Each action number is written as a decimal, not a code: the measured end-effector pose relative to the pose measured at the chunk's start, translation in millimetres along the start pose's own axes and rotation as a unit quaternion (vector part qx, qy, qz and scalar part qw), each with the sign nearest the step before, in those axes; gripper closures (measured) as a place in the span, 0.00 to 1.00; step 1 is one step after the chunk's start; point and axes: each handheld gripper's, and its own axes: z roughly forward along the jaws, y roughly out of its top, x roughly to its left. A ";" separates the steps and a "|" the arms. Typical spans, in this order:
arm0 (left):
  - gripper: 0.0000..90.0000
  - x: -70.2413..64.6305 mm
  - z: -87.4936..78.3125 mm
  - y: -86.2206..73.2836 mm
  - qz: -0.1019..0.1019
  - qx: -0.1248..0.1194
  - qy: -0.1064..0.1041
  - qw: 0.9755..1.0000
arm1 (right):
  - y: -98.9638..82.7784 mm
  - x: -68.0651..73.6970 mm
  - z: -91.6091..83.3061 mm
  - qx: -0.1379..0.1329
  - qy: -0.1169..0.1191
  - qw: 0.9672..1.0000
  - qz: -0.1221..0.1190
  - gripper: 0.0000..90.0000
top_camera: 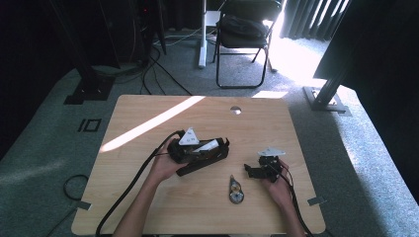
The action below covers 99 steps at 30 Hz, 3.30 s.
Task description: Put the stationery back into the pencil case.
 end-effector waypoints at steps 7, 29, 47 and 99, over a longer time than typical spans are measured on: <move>0.78 2.5 0.9 -0.8 -0.004 -0.001 0.002 1.000 | 0.0 0.0 0.0 0.000 0.000 1.000 0.000 0.15; 0.78 10.6 6.2 -4.0 -0.017 0.005 0.007 1.000 | 0.0 0.0 0.0 0.000 0.000 1.000 0.000 0.15; 0.78 17.2 14.1 -9.6 -0.023 0.020 0.012 0.999 | 0.0 0.1 0.0 0.000 0.000 1.000 0.000 0.15; 0.62 16.4 30.1 -20.9 -0.024 0.083 0.031 0.996 | -0.1 0.1 0.0 0.000 0.000 1.000 0.000 0.15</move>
